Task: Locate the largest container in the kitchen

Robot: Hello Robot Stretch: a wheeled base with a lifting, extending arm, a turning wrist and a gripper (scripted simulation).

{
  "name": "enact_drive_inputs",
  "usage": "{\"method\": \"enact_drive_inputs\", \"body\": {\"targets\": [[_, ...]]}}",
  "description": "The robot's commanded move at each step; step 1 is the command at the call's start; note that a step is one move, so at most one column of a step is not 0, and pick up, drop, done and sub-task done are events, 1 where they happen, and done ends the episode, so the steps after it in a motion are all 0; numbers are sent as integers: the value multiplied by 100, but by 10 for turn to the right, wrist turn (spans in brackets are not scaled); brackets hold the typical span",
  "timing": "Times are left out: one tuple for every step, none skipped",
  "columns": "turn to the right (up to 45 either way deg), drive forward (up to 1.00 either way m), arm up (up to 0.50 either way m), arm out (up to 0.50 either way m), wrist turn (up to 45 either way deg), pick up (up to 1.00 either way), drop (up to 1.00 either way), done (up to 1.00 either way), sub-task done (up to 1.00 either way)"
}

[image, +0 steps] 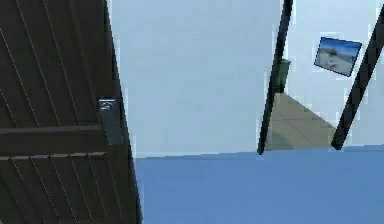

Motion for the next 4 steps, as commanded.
{"method": "enact_drive_inputs", "body": {"targets": [[0, 80, 0, 0, 0, 0, 0, 0, 0], [-150, 0, 0, 0, 0, 0, 0, 0, 0], [0, 45, 0, 0, 0, 0, 0, 0, 0], [-450, 0, 0, 0, 0, 0, 0, 0, 0]]}}
